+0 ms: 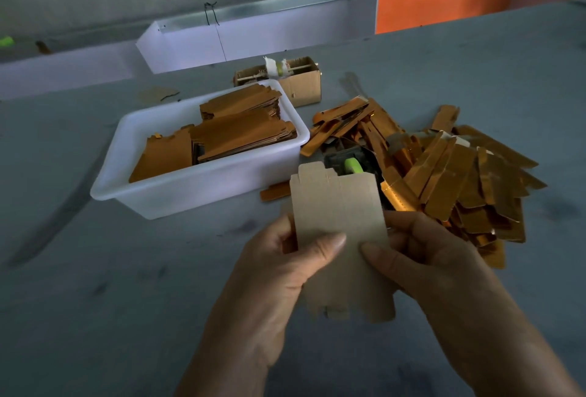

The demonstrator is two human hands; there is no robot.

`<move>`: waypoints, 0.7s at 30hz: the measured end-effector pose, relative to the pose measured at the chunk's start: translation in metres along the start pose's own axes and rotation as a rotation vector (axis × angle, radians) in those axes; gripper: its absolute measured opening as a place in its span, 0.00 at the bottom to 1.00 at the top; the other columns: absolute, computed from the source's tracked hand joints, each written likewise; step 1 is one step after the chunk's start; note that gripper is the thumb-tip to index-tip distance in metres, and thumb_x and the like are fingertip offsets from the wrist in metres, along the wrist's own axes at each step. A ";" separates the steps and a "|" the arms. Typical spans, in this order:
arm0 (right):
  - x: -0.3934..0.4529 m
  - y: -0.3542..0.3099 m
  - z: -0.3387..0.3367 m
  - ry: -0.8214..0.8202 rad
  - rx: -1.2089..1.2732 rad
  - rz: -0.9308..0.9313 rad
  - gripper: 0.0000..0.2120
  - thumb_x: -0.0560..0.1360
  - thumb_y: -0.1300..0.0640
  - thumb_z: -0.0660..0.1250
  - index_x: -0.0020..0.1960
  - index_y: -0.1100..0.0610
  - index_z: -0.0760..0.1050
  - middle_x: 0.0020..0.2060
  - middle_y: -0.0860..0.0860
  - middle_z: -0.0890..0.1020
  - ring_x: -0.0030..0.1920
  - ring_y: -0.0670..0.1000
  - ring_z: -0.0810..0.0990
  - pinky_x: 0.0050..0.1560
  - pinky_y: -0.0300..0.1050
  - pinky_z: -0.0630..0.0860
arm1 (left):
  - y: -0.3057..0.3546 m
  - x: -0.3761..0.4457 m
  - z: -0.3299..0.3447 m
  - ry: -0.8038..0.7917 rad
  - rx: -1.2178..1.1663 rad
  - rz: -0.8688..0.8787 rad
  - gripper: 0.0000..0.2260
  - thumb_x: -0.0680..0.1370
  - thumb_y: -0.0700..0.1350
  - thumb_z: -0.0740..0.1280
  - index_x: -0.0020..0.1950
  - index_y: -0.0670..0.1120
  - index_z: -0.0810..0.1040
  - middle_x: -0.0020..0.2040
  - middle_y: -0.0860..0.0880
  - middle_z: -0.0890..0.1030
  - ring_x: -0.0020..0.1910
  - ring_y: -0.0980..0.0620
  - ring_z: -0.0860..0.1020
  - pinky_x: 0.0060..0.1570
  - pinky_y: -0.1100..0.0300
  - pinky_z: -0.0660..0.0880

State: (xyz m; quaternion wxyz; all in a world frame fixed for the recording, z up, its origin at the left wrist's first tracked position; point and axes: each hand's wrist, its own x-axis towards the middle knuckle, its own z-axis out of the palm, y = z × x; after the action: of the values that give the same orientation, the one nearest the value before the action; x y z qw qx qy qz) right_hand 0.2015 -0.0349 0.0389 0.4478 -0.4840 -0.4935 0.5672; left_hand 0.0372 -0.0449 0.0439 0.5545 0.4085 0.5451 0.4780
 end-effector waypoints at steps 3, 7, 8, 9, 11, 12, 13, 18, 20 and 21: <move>-0.002 0.004 0.003 -0.023 0.002 0.002 0.11 0.63 0.54 0.70 0.46 0.51 0.80 0.34 0.49 0.84 0.36 0.44 0.82 0.33 0.35 0.76 | -0.001 0.000 0.011 0.061 0.050 0.033 0.16 0.64 0.50 0.76 0.51 0.51 0.83 0.46 0.50 0.86 0.46 0.51 0.84 0.47 0.55 0.77; -0.003 0.009 0.001 -0.023 -0.197 -0.067 0.06 0.70 0.58 0.70 0.42 0.47 0.80 0.36 0.49 0.83 0.36 0.45 0.80 0.34 0.35 0.76 | -0.005 0.001 0.018 0.125 0.060 0.052 0.10 0.70 0.44 0.75 0.50 0.49 0.82 0.43 0.52 0.86 0.42 0.54 0.84 0.38 0.65 0.78; -0.004 0.008 0.002 -0.010 -0.241 -0.088 0.05 0.71 0.57 0.69 0.41 0.47 0.80 0.35 0.47 0.82 0.35 0.43 0.79 0.33 0.33 0.75 | -0.005 0.001 0.019 0.144 0.061 0.057 0.09 0.70 0.43 0.74 0.49 0.49 0.82 0.42 0.52 0.86 0.41 0.55 0.84 0.36 0.67 0.77; -0.005 0.007 0.003 0.013 -0.290 -0.112 0.03 0.71 0.56 0.69 0.40 0.48 0.79 0.34 0.46 0.82 0.34 0.42 0.78 0.32 0.31 0.73 | -0.006 0.001 0.020 0.158 0.060 0.060 0.08 0.70 0.42 0.74 0.48 0.49 0.82 0.41 0.52 0.86 0.40 0.55 0.84 0.35 0.67 0.77; -0.007 0.006 0.004 0.094 -0.480 -0.192 0.03 0.70 0.50 0.67 0.40 0.47 0.78 0.34 0.45 0.81 0.35 0.42 0.78 0.34 0.32 0.73 | -0.008 0.001 0.022 0.176 0.077 0.068 0.07 0.71 0.42 0.74 0.47 0.49 0.82 0.40 0.52 0.86 0.39 0.55 0.83 0.34 0.67 0.76; -0.008 0.007 0.006 0.143 -0.586 -0.236 0.04 0.69 0.48 0.66 0.40 0.46 0.77 0.34 0.45 0.80 0.35 0.42 0.77 0.37 0.33 0.74 | -0.009 0.001 0.022 0.185 0.091 0.072 0.07 0.71 0.42 0.74 0.47 0.50 0.82 0.40 0.52 0.86 0.39 0.55 0.83 0.34 0.66 0.76; -0.009 0.006 0.008 0.193 -0.656 -0.271 0.04 0.69 0.47 0.66 0.41 0.46 0.75 0.35 0.44 0.79 0.36 0.42 0.77 0.39 0.32 0.73 | -0.010 0.001 0.022 0.193 0.104 0.074 0.07 0.71 0.42 0.74 0.47 0.50 0.83 0.40 0.52 0.85 0.39 0.55 0.83 0.34 0.65 0.76; -0.016 0.007 0.024 0.219 -0.695 -0.378 0.11 0.68 0.48 0.70 0.41 0.47 0.67 0.30 0.42 0.75 0.44 0.34 0.74 0.43 0.26 0.71 | -0.012 0.001 0.024 0.186 0.125 0.057 0.06 0.68 0.44 0.75 0.43 0.50 0.83 0.37 0.49 0.85 0.36 0.50 0.82 0.29 0.58 0.74; -0.017 0.003 0.025 0.127 -0.585 -0.314 0.11 0.67 0.40 0.64 0.42 0.45 0.69 0.32 0.44 0.79 0.40 0.37 0.78 0.41 0.31 0.76 | -0.011 -0.001 0.023 0.136 0.107 0.023 0.03 0.69 0.44 0.73 0.42 0.49 0.83 0.36 0.46 0.84 0.32 0.52 0.81 0.25 0.63 0.72; -0.017 -0.001 0.025 0.075 -0.513 -0.286 0.14 0.65 0.37 0.61 0.43 0.45 0.70 0.32 0.45 0.80 0.38 0.38 0.80 0.39 0.34 0.77 | -0.010 -0.002 0.021 0.087 0.086 0.003 0.02 0.70 0.45 0.72 0.42 0.49 0.83 0.37 0.44 0.84 0.32 0.51 0.81 0.26 0.63 0.73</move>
State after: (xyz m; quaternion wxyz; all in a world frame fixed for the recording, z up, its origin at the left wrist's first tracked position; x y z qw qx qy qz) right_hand 0.1793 -0.0548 0.0423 0.4043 -0.5276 -0.6668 0.3369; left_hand 0.0595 -0.0472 0.0361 0.5115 0.4115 0.5881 0.4724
